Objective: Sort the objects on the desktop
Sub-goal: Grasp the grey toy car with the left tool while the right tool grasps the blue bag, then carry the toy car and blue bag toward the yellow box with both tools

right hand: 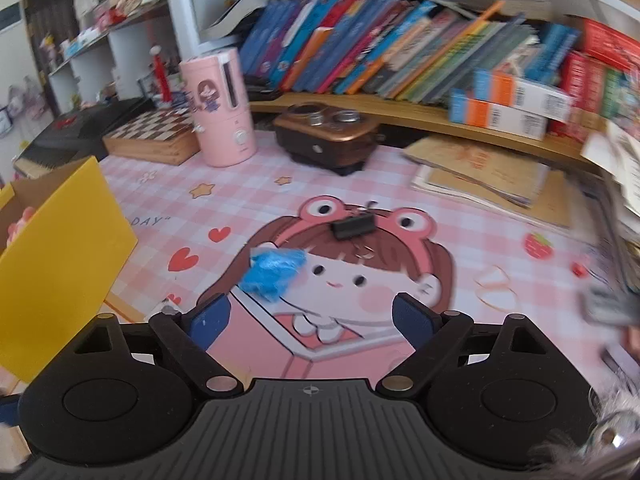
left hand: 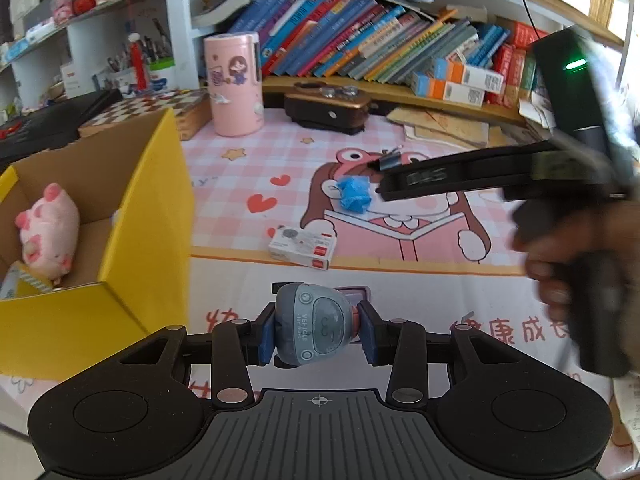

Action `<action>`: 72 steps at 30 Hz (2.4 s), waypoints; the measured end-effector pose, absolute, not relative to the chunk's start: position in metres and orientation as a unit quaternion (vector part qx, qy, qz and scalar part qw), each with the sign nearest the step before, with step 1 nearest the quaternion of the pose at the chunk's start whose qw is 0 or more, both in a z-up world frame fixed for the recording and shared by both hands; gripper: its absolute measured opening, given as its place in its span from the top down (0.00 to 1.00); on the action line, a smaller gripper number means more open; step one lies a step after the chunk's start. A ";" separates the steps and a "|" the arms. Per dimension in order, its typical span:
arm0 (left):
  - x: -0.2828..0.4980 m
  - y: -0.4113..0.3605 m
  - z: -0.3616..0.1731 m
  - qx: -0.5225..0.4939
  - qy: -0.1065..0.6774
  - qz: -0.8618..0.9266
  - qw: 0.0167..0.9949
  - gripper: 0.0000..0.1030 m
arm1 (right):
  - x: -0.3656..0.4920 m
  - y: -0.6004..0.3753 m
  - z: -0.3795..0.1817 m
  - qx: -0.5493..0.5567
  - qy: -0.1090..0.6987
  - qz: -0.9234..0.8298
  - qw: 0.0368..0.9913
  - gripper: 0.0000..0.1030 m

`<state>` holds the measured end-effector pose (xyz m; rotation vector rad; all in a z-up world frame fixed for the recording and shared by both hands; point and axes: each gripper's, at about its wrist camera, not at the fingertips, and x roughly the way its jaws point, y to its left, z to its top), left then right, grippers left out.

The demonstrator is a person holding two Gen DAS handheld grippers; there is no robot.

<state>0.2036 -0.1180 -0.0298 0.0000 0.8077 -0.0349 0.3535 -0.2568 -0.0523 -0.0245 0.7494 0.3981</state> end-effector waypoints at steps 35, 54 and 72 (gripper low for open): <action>0.181 -0.110 -0.011 -0.025 0.369 0.017 0.929 0.62 | 0.385 -0.217 -0.080 -0.017 0.349 0.229 0.908 0.76; 0.153 -0.110 0.008 -0.034 0.335 0.005 0.942 0.62 | 0.286 -0.265 -0.018 0.058 0.366 0.259 0.892 0.76; 0.105 -0.074 0.023 -0.066 0.311 -0.020 0.948 0.62 | 0.189 -0.259 0.002 0.065 0.380 0.239 0.891 0.76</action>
